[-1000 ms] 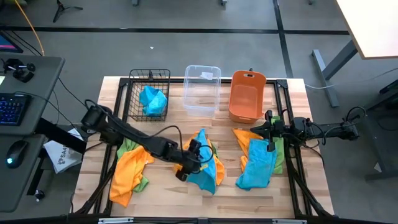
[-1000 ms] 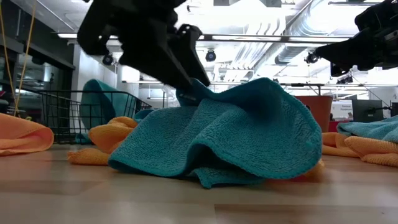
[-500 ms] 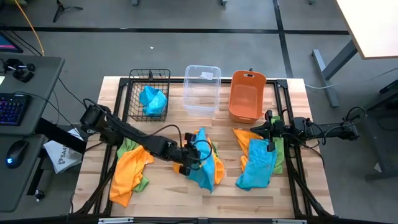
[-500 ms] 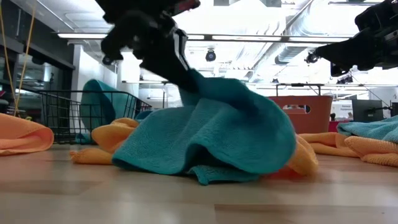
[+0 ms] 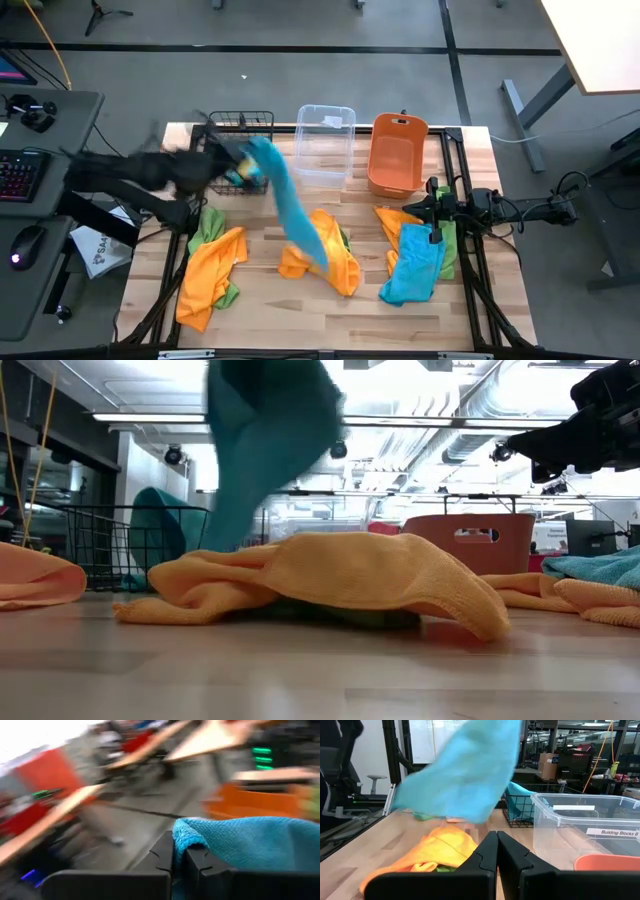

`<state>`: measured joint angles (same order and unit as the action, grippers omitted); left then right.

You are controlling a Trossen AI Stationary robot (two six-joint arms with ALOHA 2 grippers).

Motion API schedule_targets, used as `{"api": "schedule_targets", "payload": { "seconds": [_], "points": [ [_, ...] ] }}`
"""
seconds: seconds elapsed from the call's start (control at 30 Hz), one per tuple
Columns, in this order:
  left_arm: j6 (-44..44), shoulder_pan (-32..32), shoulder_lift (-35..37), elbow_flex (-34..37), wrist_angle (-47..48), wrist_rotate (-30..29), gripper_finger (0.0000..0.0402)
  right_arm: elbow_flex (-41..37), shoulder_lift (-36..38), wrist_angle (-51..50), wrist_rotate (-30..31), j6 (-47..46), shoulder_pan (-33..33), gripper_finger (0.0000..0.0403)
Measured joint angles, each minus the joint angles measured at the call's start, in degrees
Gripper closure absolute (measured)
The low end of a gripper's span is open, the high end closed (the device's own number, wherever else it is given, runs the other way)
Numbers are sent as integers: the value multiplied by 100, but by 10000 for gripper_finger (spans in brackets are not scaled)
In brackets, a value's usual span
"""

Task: Sort microfiber towel by color & place in baskets
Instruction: Put the left blue towel into the wire basket

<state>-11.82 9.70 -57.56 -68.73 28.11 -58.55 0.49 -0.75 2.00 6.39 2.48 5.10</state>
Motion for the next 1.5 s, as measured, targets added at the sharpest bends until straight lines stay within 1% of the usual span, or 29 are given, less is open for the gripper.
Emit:
{"api": "schedule_targets", "payload": {
  "seconds": [0.17, 0.33, 0.4, 0.5, 0.6, 0.77, 1.0, 1.1, 1.2, 1.23, 1.3, 1.4, 1.47, 1.5],
  "points": [
    [-219, -409, 993, 0, 340, -1046, 401, -1, 0, 1, 0, 0, 0, 402],
    [-861, -884, 1534, 0, 324, -1838, 401, 0, 0, 2, 0, 0, 0, 402],
    [-1012, -1094, 1656, 4, 316, -1907, 401, 0, 0, 2, 0, -7, 0, 402],
    [-864, -1334, 1762, 4, 352, -1776, 401, 0, 0, 0, 0, -2, 2, 402],
    [-500, -1502, 1776, 93, 469, -1380, 402, -1, 0, 1, 1, -1, 2, 402],
    [585, -1668, 1657, 716, 501, -408, 401, -2, 0, 0, 0, 2, 0, 402],
    [1836, -1889, 1129, 1798, 494, 207, 401, -1, 0, 1, 0, -7, 2, 402],
    [1836, -2146, 821, 1961, 479, 301, 401, -2, 0, 1, 0, -1, 2, 402],
    [1470, -2614, 493, 1970, 430, 313, 401, -1, 0, 0, 0, -3, 2, 402],
    [1352, -2806, 394, 1969, 409, 428, 401, 0, 0, 1, 0, 0, 2, 402],
    [1232, -3262, 202, 1969, 418, 984, 401, 0, 0, 0, 0, -7, 2, 402],
    [1484, -3901, -85, 1969, 701, 2278, 401, -1, 0, 0, 0, 0, 2, 402],
    [1635, -4201, -272, 1969, 946, 3200, 401, 0, 0, 0, 0, -7, 2, 402],
    [1665, -4313, -347, 1971, 1045, 3524, 401, -1, 0, 1, 0, -4, 1, 402]
  ]
}}
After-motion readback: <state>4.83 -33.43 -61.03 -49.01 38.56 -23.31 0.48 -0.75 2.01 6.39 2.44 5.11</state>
